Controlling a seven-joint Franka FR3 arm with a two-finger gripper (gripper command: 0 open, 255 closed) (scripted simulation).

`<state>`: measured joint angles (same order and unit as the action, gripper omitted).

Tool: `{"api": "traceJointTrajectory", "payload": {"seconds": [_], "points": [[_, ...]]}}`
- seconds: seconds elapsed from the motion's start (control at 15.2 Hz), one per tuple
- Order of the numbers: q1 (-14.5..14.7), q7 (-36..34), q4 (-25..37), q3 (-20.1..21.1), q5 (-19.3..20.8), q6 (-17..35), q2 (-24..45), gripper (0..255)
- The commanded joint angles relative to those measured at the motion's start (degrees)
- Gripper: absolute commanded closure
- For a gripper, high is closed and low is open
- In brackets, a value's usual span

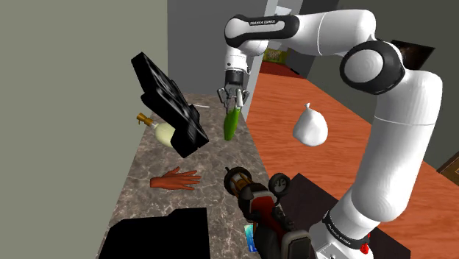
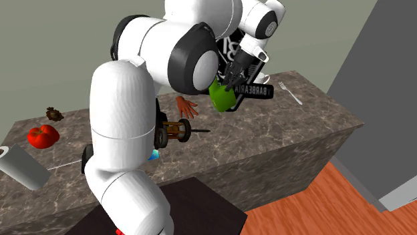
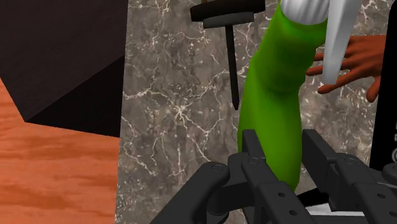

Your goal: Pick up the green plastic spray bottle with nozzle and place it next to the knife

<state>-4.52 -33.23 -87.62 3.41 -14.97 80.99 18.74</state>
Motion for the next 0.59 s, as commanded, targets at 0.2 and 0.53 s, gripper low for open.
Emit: {"api": "traceJointTrajectory", "payload": {"seconds": [0.2,0.53], "points": [[1.38,-1.60,-14.42,1.05,-1.50,3.03,-11.95,255],[2.72,-3.68,-25.07,2.37,-3.42,3.93,-22.40,255]]}}
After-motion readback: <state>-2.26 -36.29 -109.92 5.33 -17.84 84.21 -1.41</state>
